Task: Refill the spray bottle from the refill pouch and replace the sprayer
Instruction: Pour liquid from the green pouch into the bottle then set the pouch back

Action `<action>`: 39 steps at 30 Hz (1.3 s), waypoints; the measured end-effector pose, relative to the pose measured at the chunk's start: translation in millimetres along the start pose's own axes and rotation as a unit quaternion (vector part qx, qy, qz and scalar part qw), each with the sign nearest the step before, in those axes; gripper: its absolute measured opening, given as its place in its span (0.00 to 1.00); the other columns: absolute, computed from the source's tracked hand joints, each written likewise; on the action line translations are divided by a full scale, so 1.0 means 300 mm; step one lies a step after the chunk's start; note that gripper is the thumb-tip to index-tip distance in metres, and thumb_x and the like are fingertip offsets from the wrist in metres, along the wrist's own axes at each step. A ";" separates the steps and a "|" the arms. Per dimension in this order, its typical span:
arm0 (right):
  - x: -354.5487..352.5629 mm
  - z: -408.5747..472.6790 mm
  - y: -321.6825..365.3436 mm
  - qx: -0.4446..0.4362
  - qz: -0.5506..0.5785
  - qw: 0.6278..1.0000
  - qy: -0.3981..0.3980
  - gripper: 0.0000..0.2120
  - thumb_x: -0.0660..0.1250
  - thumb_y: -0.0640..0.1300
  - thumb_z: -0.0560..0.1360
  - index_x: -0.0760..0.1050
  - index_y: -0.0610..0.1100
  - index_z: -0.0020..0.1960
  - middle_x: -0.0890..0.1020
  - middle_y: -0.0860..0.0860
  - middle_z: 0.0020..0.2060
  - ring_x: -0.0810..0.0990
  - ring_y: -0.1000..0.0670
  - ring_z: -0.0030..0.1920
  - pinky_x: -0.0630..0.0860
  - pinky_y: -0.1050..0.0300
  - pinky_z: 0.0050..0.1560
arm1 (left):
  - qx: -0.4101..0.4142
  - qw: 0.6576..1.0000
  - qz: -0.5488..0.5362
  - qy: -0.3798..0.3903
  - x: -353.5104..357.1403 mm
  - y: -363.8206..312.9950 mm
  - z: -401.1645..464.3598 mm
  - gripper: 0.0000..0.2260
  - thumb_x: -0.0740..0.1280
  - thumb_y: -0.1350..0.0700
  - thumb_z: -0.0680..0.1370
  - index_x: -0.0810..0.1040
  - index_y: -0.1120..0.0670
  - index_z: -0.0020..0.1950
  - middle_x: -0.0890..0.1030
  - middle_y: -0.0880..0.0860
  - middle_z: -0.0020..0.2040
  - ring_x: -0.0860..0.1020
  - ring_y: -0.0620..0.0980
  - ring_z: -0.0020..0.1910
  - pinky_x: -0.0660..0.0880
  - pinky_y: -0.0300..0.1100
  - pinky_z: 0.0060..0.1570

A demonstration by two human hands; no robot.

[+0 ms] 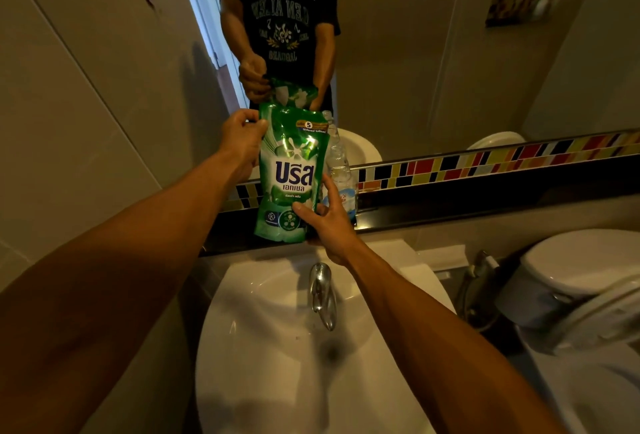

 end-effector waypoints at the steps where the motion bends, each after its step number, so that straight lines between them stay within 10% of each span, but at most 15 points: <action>1: 0.003 -0.003 -0.002 -0.002 0.006 1.000 0.000 0.41 0.76 0.42 0.77 0.58 0.67 0.78 0.81 0.47 0.67 0.83 0.44 0.63 0.82 0.31 0.55 | 0.000 1.000 0.004 0.003 0.005 0.001 0.004 0.05 0.64 0.60 0.81 0.75 0.50 0.50 0.80 0.51 0.43 0.80 0.48 0.36 0.77 0.43 0.33; 19: 0.056 -0.035 -0.013 -0.013 0.093 0.995 0.011 0.40 0.72 0.36 0.79 0.58 0.67 0.78 0.79 0.44 0.69 0.83 0.49 0.60 0.86 0.48 0.46 | -0.008 0.996 0.090 0.005 0.056 -0.033 0.053 0.10 0.65 0.62 0.81 0.75 0.52 0.61 0.80 0.53 0.49 0.80 0.49 0.40 0.77 0.44 0.33; 39: 0.092 -0.045 -0.013 0.033 0.120 0.992 0.009 0.44 0.72 0.40 0.80 0.49 0.69 0.80 0.74 0.44 0.75 0.76 0.41 0.68 0.80 0.28 0.56 | -0.015 0.990 0.139 0.021 0.119 -0.101 0.036 0.09 0.65 0.62 0.82 0.74 0.51 0.59 0.78 0.50 0.45 0.79 0.46 0.39 0.74 0.38 0.29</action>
Point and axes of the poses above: each hand's wrist, its own z-axis towards the middle knuckle, its own x-axis out of the palm, y = z × x, the point moved 9 cm from there along z, towards the middle knuckle
